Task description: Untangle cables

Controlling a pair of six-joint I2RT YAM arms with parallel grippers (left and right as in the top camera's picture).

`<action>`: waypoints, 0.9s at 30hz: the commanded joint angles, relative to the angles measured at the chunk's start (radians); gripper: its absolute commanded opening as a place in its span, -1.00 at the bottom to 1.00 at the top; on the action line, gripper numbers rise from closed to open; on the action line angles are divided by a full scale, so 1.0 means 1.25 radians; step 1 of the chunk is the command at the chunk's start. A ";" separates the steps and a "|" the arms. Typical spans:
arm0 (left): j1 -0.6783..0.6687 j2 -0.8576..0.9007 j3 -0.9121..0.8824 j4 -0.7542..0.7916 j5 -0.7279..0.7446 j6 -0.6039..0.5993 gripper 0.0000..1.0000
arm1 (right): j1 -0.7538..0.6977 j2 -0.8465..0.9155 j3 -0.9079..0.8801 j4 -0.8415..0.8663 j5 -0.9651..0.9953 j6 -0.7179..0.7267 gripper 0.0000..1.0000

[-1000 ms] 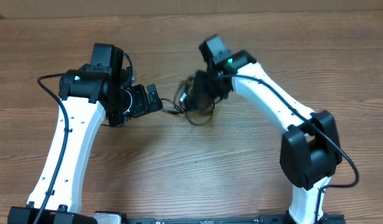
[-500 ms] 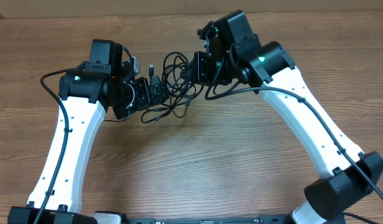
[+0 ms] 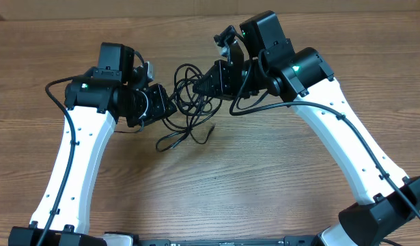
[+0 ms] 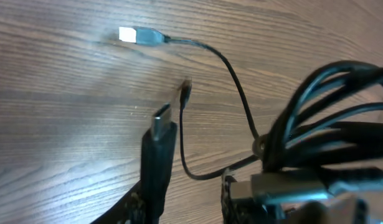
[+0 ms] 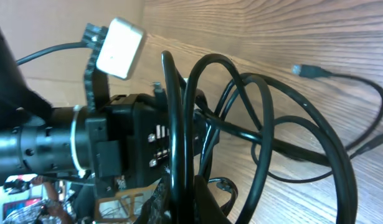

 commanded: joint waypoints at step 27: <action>0.105 0.006 -0.006 0.031 0.319 0.246 1.00 | -0.047 -0.038 0.023 -0.159 -0.066 -0.049 -0.93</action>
